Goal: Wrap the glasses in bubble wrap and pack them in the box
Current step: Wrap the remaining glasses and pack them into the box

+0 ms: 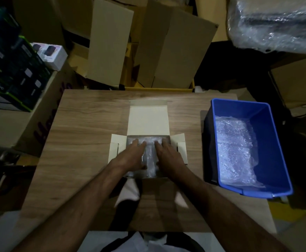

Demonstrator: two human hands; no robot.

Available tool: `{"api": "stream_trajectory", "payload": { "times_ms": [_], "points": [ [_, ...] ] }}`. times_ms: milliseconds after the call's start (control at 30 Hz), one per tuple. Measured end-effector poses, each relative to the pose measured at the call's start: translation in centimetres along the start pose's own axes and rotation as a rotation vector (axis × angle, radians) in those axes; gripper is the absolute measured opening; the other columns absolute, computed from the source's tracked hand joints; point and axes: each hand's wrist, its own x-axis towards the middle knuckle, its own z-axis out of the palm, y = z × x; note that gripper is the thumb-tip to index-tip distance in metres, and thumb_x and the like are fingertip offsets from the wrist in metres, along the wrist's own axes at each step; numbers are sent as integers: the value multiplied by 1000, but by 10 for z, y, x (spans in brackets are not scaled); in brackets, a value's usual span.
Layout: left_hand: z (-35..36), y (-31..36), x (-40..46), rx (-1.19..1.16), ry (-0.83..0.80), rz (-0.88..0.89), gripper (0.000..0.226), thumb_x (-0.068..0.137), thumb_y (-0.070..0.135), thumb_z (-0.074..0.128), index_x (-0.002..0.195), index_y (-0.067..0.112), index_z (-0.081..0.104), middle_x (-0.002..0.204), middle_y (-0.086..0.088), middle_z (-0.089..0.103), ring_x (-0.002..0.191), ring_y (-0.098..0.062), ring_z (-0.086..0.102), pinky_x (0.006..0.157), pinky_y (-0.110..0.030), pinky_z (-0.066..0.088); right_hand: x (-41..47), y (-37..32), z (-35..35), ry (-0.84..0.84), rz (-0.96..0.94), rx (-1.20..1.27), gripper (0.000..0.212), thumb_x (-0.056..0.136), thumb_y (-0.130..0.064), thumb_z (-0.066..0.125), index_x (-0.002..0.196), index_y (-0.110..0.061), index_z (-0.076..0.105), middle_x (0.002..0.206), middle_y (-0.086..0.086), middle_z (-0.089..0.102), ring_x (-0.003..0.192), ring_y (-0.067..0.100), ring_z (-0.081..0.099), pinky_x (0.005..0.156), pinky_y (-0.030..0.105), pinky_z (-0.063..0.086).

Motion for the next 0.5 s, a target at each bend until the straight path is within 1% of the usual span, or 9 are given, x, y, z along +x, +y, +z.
{"api": "stream_trajectory", "payload": {
  "times_ms": [67,100,167,200,300,367,433,500],
  "points": [
    [3,8,-14,-33,165,39,91,88,36,74,159,18,20,165,-15,20,152,-31,22,118,-45,34,-16,5,-7,158,-5,38,82,89,-25,72,156,-12,27,163,18,22,144,32,37,103,38,47],
    [6,14,-21,-33,238,72,87,90,37,71,159,18,22,165,-14,22,152,-30,23,119,-45,33,-24,10,-11,232,-14,39,81,88,-24,73,155,-11,30,163,19,25,145,32,36,104,39,48],
    [13,28,-30,24,335,153,81,94,40,65,159,17,23,166,-15,21,152,-31,24,121,-44,29,-39,23,-18,344,-37,11,80,83,-21,73,153,-6,37,161,25,30,146,39,35,113,47,42],
    [15,36,-32,62,379,195,78,95,40,63,159,15,25,166,-16,21,151,-31,26,121,-43,28,-46,32,-23,369,-34,0,79,82,-20,71,152,-5,38,160,27,30,145,42,35,115,50,38],
    [18,69,-30,71,536,287,65,96,36,61,152,10,40,160,-20,33,144,-34,39,114,-44,36,-69,61,-37,412,22,2,75,82,-19,67,151,-5,41,159,29,30,145,45,35,117,51,35],
    [19,99,-25,11,588,334,61,94,33,56,149,9,45,159,-21,35,143,-34,40,114,-46,40,-88,80,-44,474,75,2,69,87,-22,65,150,-5,42,158,29,32,145,43,36,117,50,35],
    [22,130,-17,12,594,399,60,96,32,51,151,9,41,162,-21,29,145,-35,35,116,-46,36,-107,101,-50,540,127,27,66,90,-25,63,151,-8,43,160,25,32,148,39,33,120,48,32],
    [28,160,-6,42,610,488,57,100,31,48,150,5,42,161,-24,29,146,-38,35,117,-48,33,-125,126,-53,568,173,64,65,91,-29,61,152,-12,42,163,22,29,150,36,29,121,45,28]
  ]
}}
